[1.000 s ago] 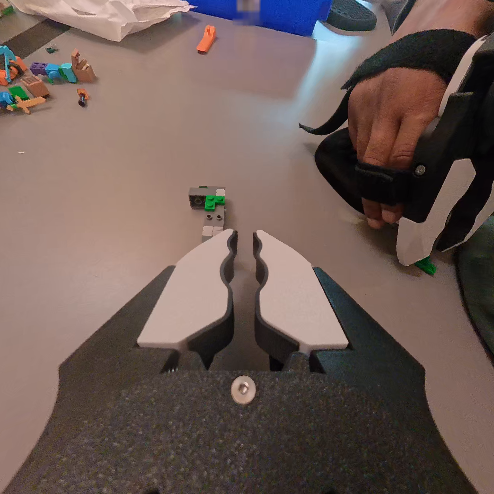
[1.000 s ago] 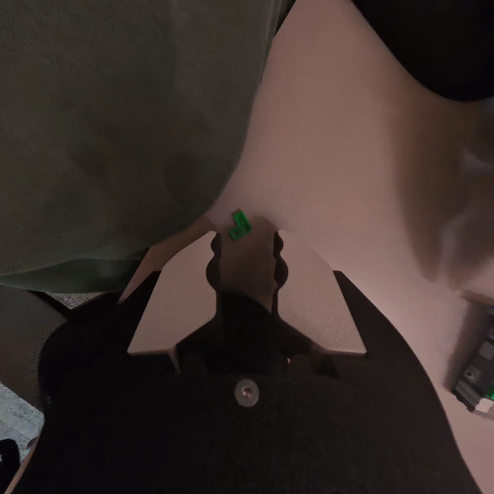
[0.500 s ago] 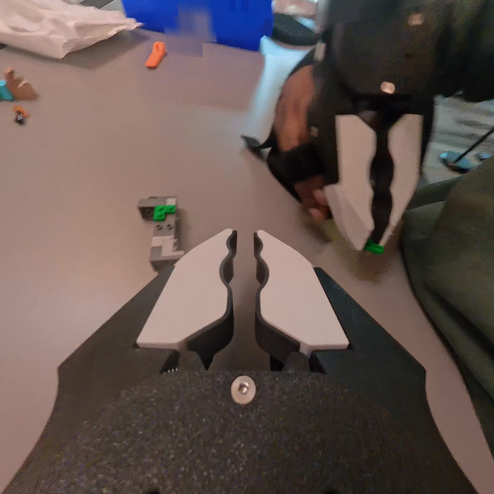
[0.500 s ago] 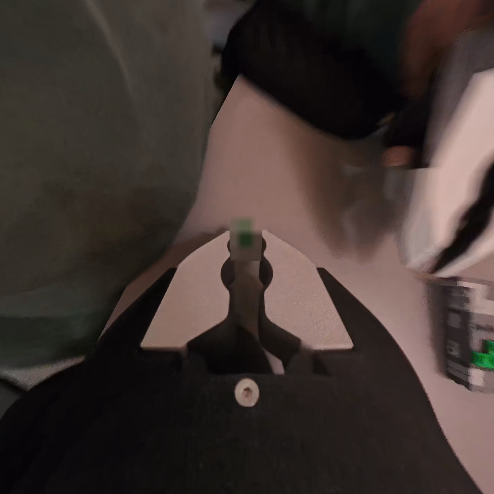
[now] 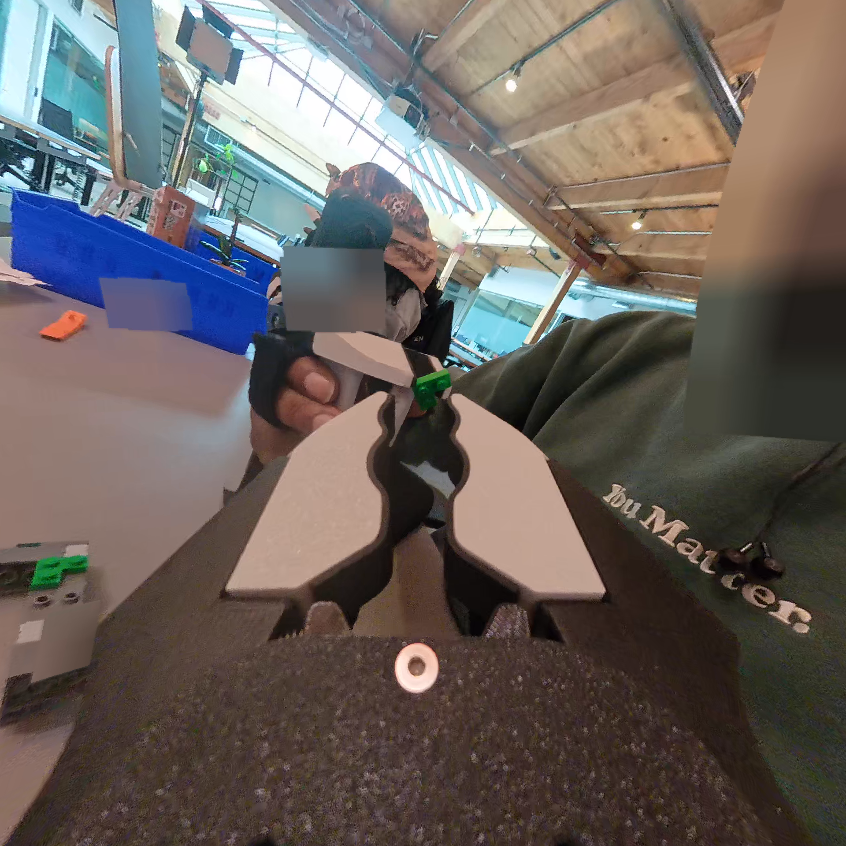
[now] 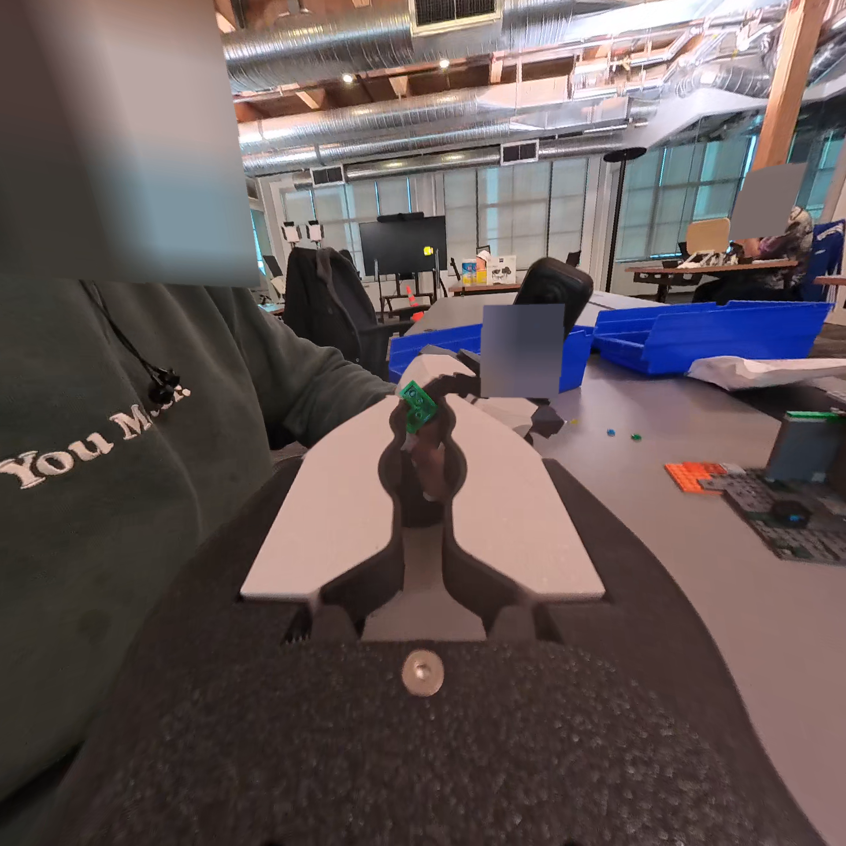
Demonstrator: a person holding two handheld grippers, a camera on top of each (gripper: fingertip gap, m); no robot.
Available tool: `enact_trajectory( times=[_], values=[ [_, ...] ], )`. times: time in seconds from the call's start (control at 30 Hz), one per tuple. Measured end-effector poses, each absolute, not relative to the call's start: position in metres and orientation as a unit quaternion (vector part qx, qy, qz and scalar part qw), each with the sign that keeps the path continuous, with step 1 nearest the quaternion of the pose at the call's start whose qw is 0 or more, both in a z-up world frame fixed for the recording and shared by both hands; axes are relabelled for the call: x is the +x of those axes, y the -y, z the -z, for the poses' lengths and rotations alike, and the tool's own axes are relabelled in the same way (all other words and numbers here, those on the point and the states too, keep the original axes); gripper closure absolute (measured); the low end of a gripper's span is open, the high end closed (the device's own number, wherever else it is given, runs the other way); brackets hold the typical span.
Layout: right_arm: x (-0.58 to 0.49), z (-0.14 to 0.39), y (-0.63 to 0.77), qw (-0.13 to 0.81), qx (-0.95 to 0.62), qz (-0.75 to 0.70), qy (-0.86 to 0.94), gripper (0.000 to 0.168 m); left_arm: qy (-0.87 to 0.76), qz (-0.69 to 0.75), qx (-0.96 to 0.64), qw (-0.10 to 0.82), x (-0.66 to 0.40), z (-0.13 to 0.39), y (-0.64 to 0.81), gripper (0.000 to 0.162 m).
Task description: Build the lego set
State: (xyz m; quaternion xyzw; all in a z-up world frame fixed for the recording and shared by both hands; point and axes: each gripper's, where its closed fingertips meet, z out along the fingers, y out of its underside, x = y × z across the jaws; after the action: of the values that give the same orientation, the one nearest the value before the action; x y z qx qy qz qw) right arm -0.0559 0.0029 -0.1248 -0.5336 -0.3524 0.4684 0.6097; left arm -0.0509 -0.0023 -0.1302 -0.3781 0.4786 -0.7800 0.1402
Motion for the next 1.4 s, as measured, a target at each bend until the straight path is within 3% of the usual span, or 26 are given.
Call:
enact_trajectory(
  times=[0.5, 0.6, 0.67, 0.83, 1.0, 1.4],
  values=[
    [-0.054, 0.131, -0.023, 0.640, -0.550, -0.357, 0.402, 0.156, -0.435, 0.795, -0.408, 0.108, -0.048, 0.133, -0.013, 0.149],
    [-0.050, 0.137, -0.028, 0.638, -0.565, -0.317, 0.415, 0.158, -0.431, 0.780, -0.437, 0.123, -0.044, 0.140, -0.023, 0.154],
    [-0.047, 0.141, -0.031, 0.637, -0.575, -0.293, 0.421, 0.168, -0.422, 0.782, -0.442, 0.124, -0.044, 0.139, -0.028, 0.155],
    [-0.042, 0.146, -0.033, 0.633, -0.589, -0.264, 0.427, 0.167, -0.421, 0.757, -0.480, 0.140, -0.037, 0.149, -0.037, 0.155],
    [-0.036, 0.149, -0.040, 0.621, -0.612, -0.192, 0.451, 0.155, -0.429, 0.719, -0.528, 0.141, -0.029, 0.168, -0.044, 0.156],
    [-0.034, 0.176, -0.051, 0.564, -0.645, -0.110, 0.504, 0.159, -0.440, 0.693, -0.553, 0.141, -0.026, 0.180, -0.047, 0.156]
  ],
)
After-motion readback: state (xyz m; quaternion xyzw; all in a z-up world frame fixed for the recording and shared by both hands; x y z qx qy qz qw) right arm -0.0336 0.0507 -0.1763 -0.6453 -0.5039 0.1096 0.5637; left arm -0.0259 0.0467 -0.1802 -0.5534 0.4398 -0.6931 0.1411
